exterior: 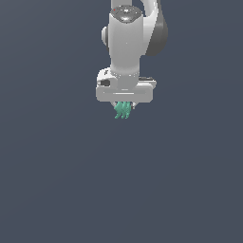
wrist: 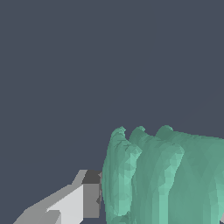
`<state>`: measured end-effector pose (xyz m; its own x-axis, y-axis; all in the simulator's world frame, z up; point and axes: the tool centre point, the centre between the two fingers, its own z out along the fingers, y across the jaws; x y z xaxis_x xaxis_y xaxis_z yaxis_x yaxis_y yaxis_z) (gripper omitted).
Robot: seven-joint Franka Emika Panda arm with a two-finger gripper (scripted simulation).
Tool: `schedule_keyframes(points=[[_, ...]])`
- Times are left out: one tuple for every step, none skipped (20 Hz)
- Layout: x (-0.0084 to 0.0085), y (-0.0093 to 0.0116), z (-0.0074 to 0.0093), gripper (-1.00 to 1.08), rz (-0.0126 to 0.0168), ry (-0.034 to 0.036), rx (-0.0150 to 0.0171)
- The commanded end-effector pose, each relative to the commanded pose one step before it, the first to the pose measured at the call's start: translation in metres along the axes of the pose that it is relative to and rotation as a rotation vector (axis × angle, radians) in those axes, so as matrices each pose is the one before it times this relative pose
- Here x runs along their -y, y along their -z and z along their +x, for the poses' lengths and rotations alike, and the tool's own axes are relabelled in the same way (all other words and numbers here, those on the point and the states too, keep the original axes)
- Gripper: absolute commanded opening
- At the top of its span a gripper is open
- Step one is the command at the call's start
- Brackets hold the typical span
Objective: Pick up the object and move it to a goal position.
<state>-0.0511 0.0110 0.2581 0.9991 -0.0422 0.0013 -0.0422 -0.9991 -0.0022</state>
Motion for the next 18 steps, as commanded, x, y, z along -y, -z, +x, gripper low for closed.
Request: schedule_keyframes(points=[[-0.00965, 0.02712, 0.00097, -1.0, 0.00022, 0.00039, 0.00091], [-0.00378, 0.01057, 0.00069, -1.0, 0.0, 0.0, 0.0], [-0.00377, 0.01052, 0.00072, -1.0, 0.0, 0.0, 0.0], [-0.00376, 0.01048, 0.00075, -1.0, 0.0, 0.0, 0.0], [-0.00375, 0.01043, 0.00078, -1.0, 0.0, 0.0, 0.0], [-0.00374, 0.01039, 0.00082, -1.0, 0.0, 0.0, 0.0], [-0.00377, 0.01021, 0.00094, -1.0, -0.00053, -0.00038, 0.00023], [-0.0037, 0.01022, 0.00089, -1.0, 0.0, 0.0, 0.0], [-0.00352, 0.00971, 0.0009, -1.0, 0.0, 0.0, 0.0], [-0.00321, 0.00909, 0.00092, -1.0, -0.00065, -0.00022, 0.0001], [-0.00312, 0.00857, 0.00087, -1.0, 0.0, 0.0, 0.0], [-0.00292, 0.00801, 0.00085, -1.0, 0.0, 0.0, 0.0], [-0.00272, 0.00745, 0.00083, -1.0, 0.0, 0.0, 0.0], [-0.00253, 0.00691, 0.00082, -1.0, 0.0, 0.0, 0.0], [-0.00212, 0.00634, 0.00083, -1.0, -0.00068, -0.00011, 0.00005], [-0.00214, 0.00583, 0.00079, -1.0, 0.0, 0.0, 0.0], [-0.00195, 0.00531, 0.00075, -1.0, 0.0, 0.0, 0.0], [-0.00176, 0.00478, 0.00069, -1.0, 0.0, 0.0, 0.0]])
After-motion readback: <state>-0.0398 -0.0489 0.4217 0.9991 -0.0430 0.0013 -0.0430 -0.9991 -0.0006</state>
